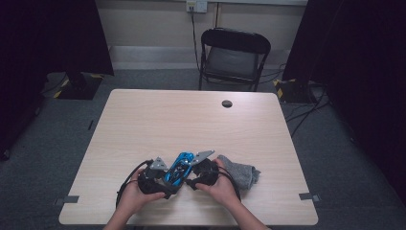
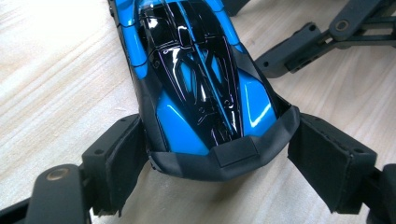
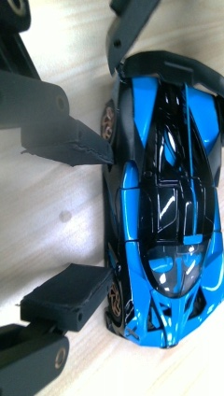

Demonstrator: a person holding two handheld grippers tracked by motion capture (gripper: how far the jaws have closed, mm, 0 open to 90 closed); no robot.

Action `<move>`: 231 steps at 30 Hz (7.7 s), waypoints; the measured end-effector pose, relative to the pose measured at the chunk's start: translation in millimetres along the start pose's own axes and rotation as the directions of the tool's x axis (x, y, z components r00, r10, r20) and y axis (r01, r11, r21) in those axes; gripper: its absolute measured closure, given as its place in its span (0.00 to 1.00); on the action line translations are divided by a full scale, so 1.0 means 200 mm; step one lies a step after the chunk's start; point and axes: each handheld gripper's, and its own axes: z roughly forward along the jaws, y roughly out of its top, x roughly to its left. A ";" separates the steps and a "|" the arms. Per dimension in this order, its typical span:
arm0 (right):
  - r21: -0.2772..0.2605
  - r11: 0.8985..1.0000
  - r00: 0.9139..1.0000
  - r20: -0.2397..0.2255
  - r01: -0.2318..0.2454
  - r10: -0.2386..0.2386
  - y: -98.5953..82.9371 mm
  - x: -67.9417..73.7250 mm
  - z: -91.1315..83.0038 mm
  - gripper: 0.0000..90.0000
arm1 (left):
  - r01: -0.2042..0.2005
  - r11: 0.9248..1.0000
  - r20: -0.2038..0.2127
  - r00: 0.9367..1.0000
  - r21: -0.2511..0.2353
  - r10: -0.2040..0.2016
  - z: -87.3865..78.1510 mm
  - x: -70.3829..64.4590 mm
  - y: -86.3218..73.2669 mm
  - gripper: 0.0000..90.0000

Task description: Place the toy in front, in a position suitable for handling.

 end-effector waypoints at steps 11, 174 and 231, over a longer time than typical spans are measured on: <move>0.025 0.999 0.998 0.053 -0.025 0.024 0.00 -0.09 -0.01 0.43 | -0.008 1.000 -0.003 1.000 -0.002 0.008 0.02 -0.04 0.03 0.22; -0.028 0.982 0.965 0.180 -0.189 0.191 0.14 -0.03 0.08 0.31 | 0.035 0.994 0.011 0.999 -0.102 -0.034 -0.02 0.06 0.00 0.25; -0.011 1.000 1.000 0.008 0.016 -0.016 -0.07 -0.02 -0.11 0.25 | -0.014 0.994 0.003 1.000 -0.112 0.014 0.07 0.13 0.03 0.29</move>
